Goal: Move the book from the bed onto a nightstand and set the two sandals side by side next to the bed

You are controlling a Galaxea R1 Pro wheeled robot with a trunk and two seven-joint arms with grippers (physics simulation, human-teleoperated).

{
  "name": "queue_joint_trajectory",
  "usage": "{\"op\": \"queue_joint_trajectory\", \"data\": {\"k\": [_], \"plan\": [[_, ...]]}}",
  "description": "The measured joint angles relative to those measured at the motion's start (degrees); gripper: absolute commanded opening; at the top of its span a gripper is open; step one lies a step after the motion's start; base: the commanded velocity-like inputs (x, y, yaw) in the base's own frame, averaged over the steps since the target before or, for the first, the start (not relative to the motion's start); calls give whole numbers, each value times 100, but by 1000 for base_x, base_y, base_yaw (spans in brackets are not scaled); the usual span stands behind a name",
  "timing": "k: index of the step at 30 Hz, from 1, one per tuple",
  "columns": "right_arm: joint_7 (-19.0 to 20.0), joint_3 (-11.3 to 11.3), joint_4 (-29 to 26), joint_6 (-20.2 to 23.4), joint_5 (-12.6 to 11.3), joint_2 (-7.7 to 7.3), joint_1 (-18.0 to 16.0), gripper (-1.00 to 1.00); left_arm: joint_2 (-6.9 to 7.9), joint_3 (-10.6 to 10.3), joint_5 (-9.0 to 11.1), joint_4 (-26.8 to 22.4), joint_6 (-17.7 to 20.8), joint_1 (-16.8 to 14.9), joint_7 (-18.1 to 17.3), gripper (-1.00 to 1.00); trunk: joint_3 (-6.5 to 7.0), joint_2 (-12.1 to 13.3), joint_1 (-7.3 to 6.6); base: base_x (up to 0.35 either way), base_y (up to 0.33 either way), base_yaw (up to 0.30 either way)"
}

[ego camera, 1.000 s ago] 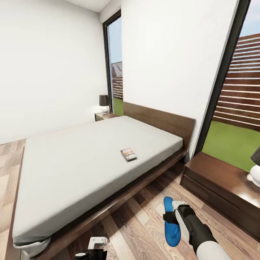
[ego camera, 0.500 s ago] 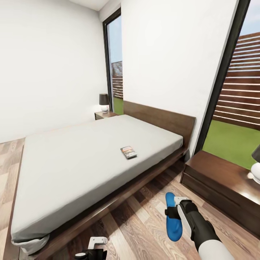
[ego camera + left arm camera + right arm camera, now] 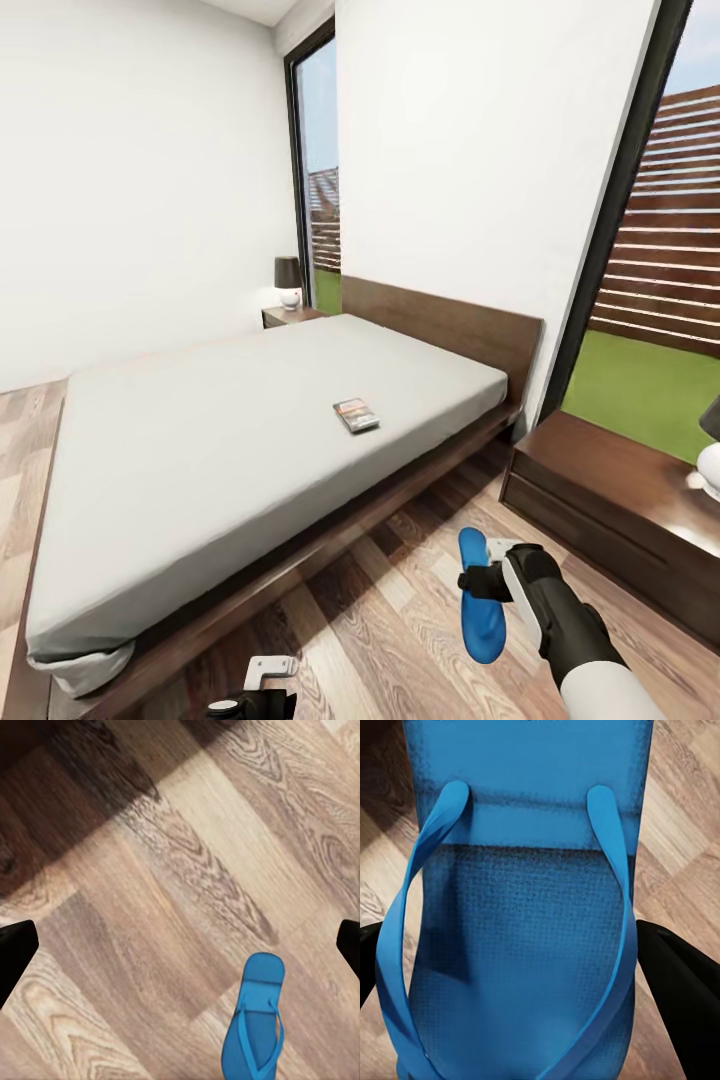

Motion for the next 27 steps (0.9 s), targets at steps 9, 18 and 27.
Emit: {"op": "queue_joint_trajectory", "data": {"k": [9, 18, 27], "plan": [[22, 4, -7, 15, -4, -16, 0, -100, -19, 2, 0, 15, 43, 1, 0, 100, -162, -361, 198, 0, 0, 0], [17, 11, -6, 19, -3, -14, 5, -100, -24, 3, 0, 42, 66, 56, 3, 100, -323, -722, 395, 0, 0, 0], [17, 12, -5, 24, -1, -15, 7, -100, -27, 6, -1, 54, 68, 74, 8, 100, -485, -1083, 593, 0, 0, 0]]}}
